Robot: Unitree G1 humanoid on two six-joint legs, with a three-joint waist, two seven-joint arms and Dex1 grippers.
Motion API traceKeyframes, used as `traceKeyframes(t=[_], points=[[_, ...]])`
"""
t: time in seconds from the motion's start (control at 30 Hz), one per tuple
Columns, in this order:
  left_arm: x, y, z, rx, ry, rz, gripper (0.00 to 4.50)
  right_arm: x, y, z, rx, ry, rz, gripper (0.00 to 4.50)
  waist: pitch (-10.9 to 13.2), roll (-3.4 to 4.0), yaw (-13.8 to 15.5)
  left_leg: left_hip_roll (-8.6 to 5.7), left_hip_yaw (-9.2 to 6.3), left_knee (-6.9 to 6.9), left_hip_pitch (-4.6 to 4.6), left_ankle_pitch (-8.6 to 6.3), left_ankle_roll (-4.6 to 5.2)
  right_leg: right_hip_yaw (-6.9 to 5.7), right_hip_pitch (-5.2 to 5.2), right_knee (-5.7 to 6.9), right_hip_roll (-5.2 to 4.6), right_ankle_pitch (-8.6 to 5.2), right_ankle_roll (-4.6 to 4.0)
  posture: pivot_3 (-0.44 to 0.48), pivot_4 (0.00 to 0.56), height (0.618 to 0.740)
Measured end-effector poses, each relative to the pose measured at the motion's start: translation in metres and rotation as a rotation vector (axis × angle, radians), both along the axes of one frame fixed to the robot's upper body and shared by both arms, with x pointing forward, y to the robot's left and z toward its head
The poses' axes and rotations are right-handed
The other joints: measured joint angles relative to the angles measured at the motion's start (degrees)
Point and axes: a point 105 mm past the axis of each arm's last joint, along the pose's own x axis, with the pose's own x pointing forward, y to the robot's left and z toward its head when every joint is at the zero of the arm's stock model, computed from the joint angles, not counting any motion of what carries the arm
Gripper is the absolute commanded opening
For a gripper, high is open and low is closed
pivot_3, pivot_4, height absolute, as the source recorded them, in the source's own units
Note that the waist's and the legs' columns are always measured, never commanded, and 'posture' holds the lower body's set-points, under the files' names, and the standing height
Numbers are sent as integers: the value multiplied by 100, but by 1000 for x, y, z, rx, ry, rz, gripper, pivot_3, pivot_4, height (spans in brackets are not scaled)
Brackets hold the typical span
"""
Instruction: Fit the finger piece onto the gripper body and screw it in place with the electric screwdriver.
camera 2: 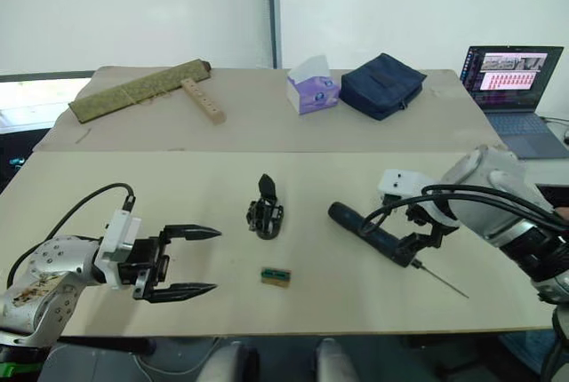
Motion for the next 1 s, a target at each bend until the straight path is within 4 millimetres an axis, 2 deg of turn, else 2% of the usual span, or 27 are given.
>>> traceKeyframes(t=[0.3, 0.47, 0.53, 0.73, 0.9, 1.0], points=[[1, -5, 2, 2, -11, -24, 4500, 1, 10, -13, -6, 27, 18, 4473, 0, 0, -3, 1, -2, 16, 2, 0, 0, 1, -18, 56, 4, -12, -12, 0, 150, 740], [1, -7, 1, 4, -6, -25, 4500, -2, 14, -29, 0, 47, -8, 4473, 0, 0, -4, 0, -2, 26, -8, 0, 0, 1, -24, 61, 3, -13, -11, 0, 150, 740], [2, -7, 1, 5, -8, -20, 4500, -2, 13, -29, -7, 44, -11, 3939, 0, 0, -3, 1, -3, 31, -10, 0, 0, 1, -25, 64, 4, -13, -11, 0, 150, 740], [-3, -7, -2, 8, 2, -15, 4500, -4, 5, -31, -38, 30, 0, 1953, 0, -1, 4, 0, -4, 36, -10, 0, 0, 0, -23, 65, 3, -15, -8, 0, 150, 740], [-4, -5, -6, 18, 8, -7, 4500, -6, 10, -27, 1, 14, 8, 1923, 0, -1, 0, 1, -4, 36, -18, 0, 0, 1, -33, 68, 3, -15, -9, 0, 150, 740], [-4, -3, -5, 24, -3, -1, 4500, -9, 11, -13, 93, -26, -11, 1922, 0, 0, 6, 0, -5, 36, -26, 0, 0, 1, -37, 69, 3, -14, -8, 0, 150, 740]])
